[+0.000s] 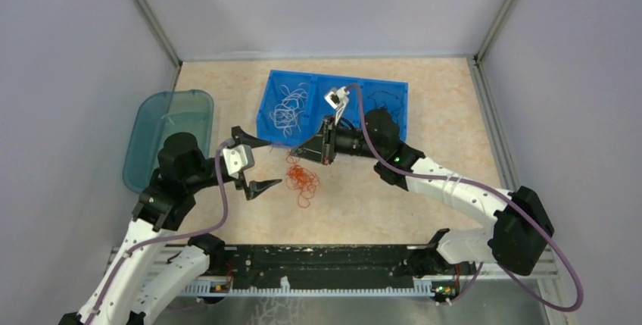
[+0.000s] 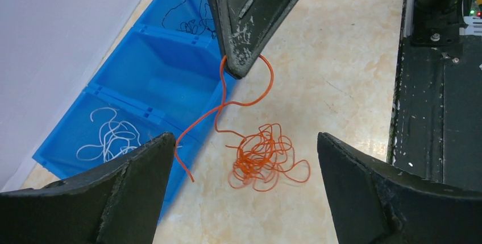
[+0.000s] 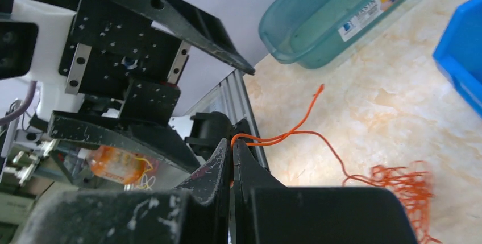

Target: Untangle the cables

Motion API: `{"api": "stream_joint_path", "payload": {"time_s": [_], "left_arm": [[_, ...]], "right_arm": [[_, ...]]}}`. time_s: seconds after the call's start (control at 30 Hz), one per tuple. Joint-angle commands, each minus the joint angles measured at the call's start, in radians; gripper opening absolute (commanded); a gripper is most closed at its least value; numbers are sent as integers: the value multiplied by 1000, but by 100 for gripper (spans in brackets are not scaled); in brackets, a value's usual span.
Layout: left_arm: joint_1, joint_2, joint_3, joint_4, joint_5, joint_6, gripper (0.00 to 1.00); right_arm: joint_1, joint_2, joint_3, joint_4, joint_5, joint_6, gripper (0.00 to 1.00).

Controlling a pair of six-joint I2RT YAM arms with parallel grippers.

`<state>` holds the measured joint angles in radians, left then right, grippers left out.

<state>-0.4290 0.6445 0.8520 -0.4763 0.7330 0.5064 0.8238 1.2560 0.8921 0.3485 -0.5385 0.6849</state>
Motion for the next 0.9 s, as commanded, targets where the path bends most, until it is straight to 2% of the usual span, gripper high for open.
{"api": "stream_joint_path", "payload": {"time_s": [0.0, 0.23, 0.37, 0.5, 0.57, 0.7, 0.77, 0.8, 0.87], "left_arm": [[6, -5, -30, 132, 61, -48, 100], [5, 18, -63, 168, 127, -48, 94], [4, 29, -71, 181, 111, -43, 89], [4, 45, -66, 182, 120, -68, 77], [4, 56, -61, 180, 134, -90, 65], [5, 77, -35, 123, 196, -110, 21], [5, 81, -24, 98, 205, -112, 5], [4, 80, -18, 89, 209, -112, 1], [5, 78, -6, 75, 220, -111, 1]], "right_arm": [[24, -11, 69, 116, -81, 36, 0], [67, 2, 109, 164, -106, 53, 0], [79, 10, 128, 162, -111, 49, 0], [91, 17, 143, 175, -118, 54, 0], [97, 22, 151, 177, -130, 50, 0], [100, 12, 155, 168, -120, 34, 0], [100, -2, 154, 160, -107, 16, 0], [99, -9, 154, 154, -103, 6, 0], [100, -26, 154, 137, -95, -26, 0]]}}
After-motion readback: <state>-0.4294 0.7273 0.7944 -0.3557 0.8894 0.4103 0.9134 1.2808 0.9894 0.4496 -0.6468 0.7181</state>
